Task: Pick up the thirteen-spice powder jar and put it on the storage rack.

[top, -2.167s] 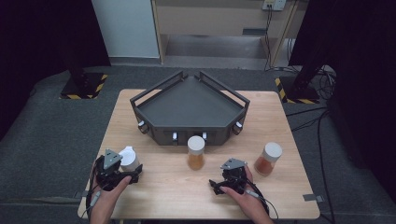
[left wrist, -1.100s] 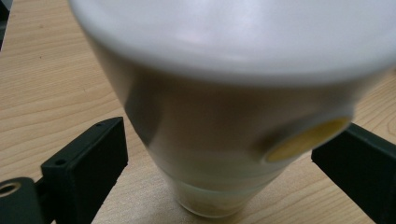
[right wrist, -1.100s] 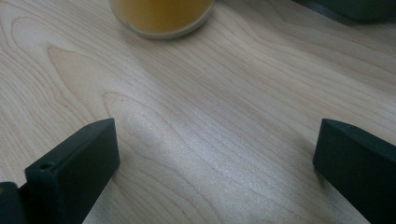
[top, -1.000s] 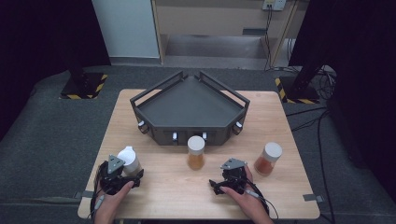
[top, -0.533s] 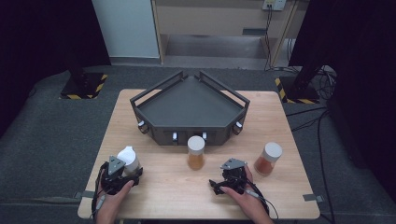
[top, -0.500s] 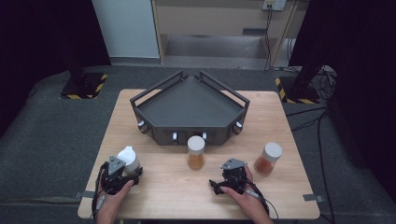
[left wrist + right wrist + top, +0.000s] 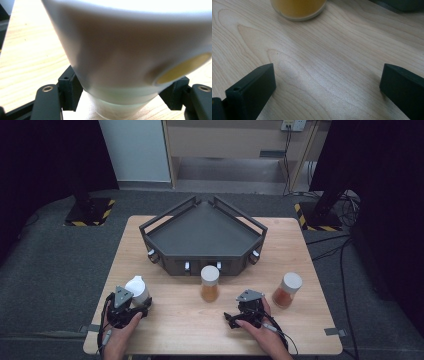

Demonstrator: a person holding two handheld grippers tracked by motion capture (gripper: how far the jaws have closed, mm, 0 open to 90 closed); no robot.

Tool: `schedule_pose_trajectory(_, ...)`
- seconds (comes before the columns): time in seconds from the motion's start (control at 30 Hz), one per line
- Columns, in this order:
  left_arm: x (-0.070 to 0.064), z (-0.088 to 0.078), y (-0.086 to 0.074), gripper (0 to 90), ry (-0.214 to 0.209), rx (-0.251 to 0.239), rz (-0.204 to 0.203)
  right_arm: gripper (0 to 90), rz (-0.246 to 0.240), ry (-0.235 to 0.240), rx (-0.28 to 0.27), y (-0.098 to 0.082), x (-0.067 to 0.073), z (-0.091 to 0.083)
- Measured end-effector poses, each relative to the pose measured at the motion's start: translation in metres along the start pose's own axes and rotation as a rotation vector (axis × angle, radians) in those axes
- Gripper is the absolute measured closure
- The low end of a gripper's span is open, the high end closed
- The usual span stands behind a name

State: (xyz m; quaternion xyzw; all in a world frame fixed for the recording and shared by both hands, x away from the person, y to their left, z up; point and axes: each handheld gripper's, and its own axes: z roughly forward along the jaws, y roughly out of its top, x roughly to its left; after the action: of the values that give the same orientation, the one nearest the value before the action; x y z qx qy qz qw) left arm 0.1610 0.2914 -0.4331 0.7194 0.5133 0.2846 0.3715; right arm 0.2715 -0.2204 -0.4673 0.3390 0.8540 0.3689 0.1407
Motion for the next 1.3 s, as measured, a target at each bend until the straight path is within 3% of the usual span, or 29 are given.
schedule_pose_trajectory(0.27,0.006,-0.003,0.008,29.1,-0.046,0.011,0.039,0.4,0.0,0.0,0.0,0.0,0.0,0.0)
schedule_pose_trajectory(0.77,0.011,0.009,0.025,29.1,-0.118,-0.011,0.131,0.4,0.001,0.0,0.0,0.0,0.0,0.0)
schedule_pose_trajectory(1.3,0.021,0.017,0.044,29.1,-0.174,-0.017,0.17,0.4,0.0,0.0,0.0,0.0,0.0,0.0)
